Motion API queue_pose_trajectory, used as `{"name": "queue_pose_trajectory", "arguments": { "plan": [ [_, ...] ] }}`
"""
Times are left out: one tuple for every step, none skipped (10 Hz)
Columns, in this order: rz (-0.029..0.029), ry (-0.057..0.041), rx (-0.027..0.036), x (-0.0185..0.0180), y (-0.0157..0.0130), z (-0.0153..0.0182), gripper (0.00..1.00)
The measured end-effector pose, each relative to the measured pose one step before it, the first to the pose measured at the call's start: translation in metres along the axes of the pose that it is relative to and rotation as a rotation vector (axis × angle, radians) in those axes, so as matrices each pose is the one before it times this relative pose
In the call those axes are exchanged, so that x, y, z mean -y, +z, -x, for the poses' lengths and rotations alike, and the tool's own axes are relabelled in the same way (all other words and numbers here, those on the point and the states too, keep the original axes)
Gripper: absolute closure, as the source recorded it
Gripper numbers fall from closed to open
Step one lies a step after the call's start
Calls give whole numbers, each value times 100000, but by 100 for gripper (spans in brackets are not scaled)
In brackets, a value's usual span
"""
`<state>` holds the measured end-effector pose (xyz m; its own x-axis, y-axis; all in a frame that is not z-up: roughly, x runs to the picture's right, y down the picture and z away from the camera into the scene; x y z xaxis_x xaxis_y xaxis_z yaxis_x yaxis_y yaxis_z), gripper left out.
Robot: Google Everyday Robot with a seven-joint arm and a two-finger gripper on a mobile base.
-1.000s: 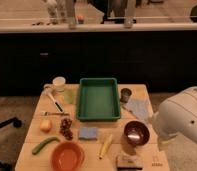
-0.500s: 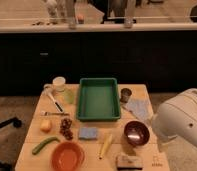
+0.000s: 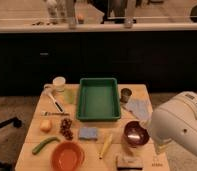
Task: Place eraser in tray
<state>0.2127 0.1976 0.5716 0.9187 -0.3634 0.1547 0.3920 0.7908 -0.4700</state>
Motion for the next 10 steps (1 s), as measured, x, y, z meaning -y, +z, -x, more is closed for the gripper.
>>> {"name": "queue_pose_trajectory", "arguments": {
  "plan": [
    [-484,-3751,-273,-209,-289,1017,20],
    [-308,-3310,-197,-263,-323,1071,20],
    [-326,-2770,34,-296,-374,1005,20],
    [213,-2393,1496,-469,-305,839,20],
    [453,-587,3964,-56,-78,699,20],
    [1294,682,5788,-106,214,194,20],
    [1958,764,8340,-52,417,213,20],
    [2567,684,7770,-30,667,241,20],
    [1297,-291,1843,69,367,122,20],
    [1975,14,33,72,547,177,20]
  ]
}}
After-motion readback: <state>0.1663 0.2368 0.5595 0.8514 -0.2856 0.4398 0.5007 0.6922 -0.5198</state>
